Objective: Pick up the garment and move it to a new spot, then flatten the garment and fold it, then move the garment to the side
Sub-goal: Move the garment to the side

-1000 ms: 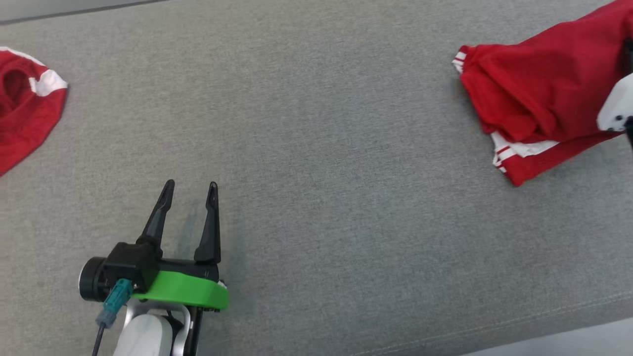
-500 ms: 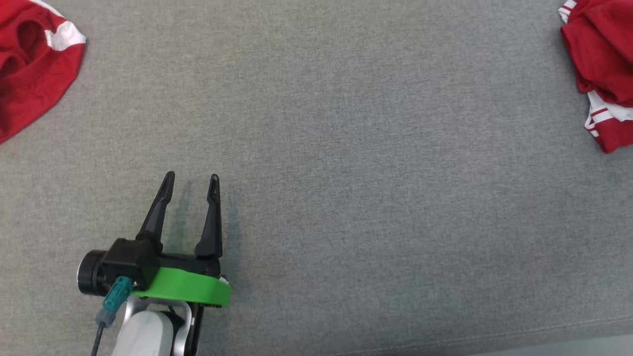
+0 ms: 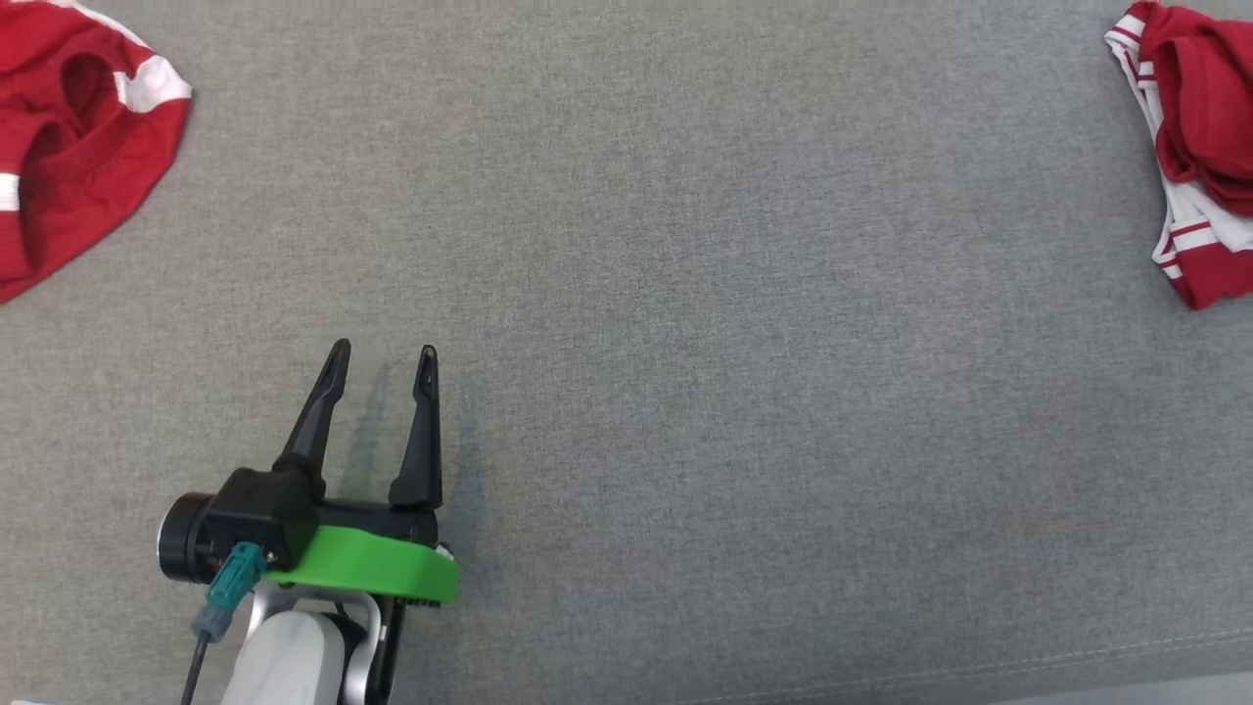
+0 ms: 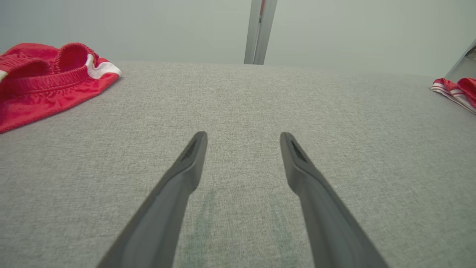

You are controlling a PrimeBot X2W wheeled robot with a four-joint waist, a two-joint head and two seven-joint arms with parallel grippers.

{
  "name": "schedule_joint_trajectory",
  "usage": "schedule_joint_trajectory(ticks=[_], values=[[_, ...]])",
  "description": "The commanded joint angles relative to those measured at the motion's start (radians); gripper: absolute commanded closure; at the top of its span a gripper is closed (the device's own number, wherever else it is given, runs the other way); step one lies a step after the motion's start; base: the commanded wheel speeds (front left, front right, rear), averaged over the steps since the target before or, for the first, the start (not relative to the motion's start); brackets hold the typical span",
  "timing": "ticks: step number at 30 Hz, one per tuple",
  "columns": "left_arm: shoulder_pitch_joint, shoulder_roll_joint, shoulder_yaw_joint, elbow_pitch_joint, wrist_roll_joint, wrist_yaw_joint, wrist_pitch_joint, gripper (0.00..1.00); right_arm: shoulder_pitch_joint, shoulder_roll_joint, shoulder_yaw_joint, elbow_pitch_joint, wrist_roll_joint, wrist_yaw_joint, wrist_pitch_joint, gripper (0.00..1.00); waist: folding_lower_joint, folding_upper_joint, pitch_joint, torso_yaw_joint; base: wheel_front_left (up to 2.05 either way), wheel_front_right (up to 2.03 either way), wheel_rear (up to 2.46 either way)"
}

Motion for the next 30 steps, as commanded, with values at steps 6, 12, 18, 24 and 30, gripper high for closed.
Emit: schedule_joint_trajectory(ticks=[6,12,18,24,30], values=[[-0.022,0.002,0.022,0.028,-0.024,-0.001,-0.019,0.0,0.034,0.089,0.101,-0.007,0.011,-0.002,-0.051,0.0,0.0,0.0,-0.099,-0.017,0.0,0.0,0.0],[-0.015,-0.011,0.061,0.085,-0.055,0.004,-0.026,0.0,0.092,0.182,0.245,0.0,0.079,-0.002,-0.08,0.0,0.0,0.0,-0.199,-0.018,0.0,0.0,0.0],[0.032,-0.025,0.108,0.12,-0.066,0.011,-0.026,0.0,0.2,0.263,0.381,-0.034,0.198,-0.002,-0.096,0.0,0.0,0.0,-0.291,0.004,0.0,0.0,0.0],[0.107,-0.047,0.149,0.094,-0.052,0.012,-0.026,0.0,0.351,0.298,0.471,-0.145,0.309,-0.002,-0.101,0.0,0.0,0.0,-0.359,0.028,0.0,0.0,0.0],[0.175,-0.055,0.165,0.078,-0.056,0.011,-0.026,0.0,0.524,0.328,0.493,-0.303,0.373,-0.002,-0.102,0.0,0.0,0.0,-0.399,0.045,0.0,0.0,0.0]])
